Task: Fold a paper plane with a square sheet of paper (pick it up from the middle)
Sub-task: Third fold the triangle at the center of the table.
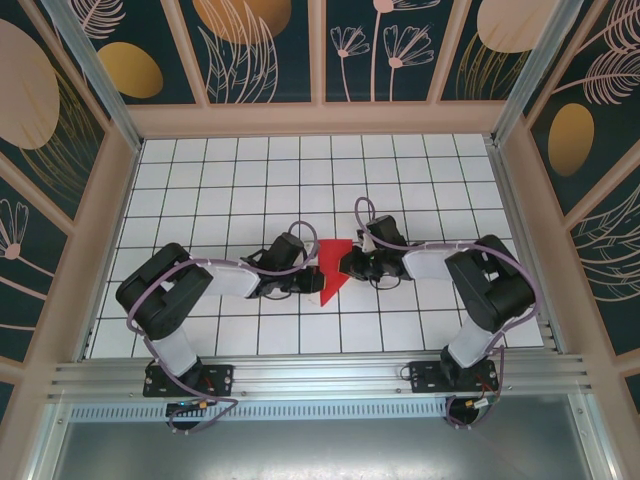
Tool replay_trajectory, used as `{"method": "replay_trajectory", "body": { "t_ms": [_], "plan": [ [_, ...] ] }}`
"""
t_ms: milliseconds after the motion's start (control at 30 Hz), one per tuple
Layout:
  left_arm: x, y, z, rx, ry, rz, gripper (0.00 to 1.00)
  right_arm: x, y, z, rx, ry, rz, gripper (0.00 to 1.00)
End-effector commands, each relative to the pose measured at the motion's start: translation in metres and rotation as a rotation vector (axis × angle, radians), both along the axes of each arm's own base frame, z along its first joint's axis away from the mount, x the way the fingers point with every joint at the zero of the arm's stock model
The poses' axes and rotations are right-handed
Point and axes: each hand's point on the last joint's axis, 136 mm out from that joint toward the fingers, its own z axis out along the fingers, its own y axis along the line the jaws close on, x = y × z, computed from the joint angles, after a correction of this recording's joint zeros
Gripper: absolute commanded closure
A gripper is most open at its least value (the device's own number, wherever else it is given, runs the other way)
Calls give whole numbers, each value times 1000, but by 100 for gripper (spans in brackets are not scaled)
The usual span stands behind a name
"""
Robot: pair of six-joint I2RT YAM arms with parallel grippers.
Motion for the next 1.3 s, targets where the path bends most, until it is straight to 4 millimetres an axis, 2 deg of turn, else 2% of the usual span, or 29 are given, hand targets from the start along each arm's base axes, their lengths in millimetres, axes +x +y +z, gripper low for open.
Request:
{"method": "replay_trajectory", "body": {
  "t_ms": [0,133,300,500,567,733,867,1033,1133,1267],
  "plan": [
    [-17,28,-40,127,70,38,95,-2,6,28,29,-59,11,85],
    [-21,32,-44,142,77,27,96,-13,14,32,46,-63,45,84],
    [-21,33,-44,156,74,16,96,-30,20,5,32,-3,53,86],
    [-20,33,-42,167,67,10,96,-44,11,-25,2,66,32,88],
    [-20,34,-42,168,65,11,96,-45,12,-23,2,65,33,88],
    [-20,34,-41,167,66,13,96,-52,27,3,24,8,69,88],
    [-20,34,-40,166,65,14,96,-62,34,2,25,14,72,88],
    [-19,33,-40,166,65,13,96,-72,41,-12,-7,43,78,88],
    [-18,33,-39,168,61,10,96,-76,38,-25,-61,70,75,88],
    [-18,34,-38,167,58,14,97,-77,35,-19,-68,54,63,88]
  ]
}}
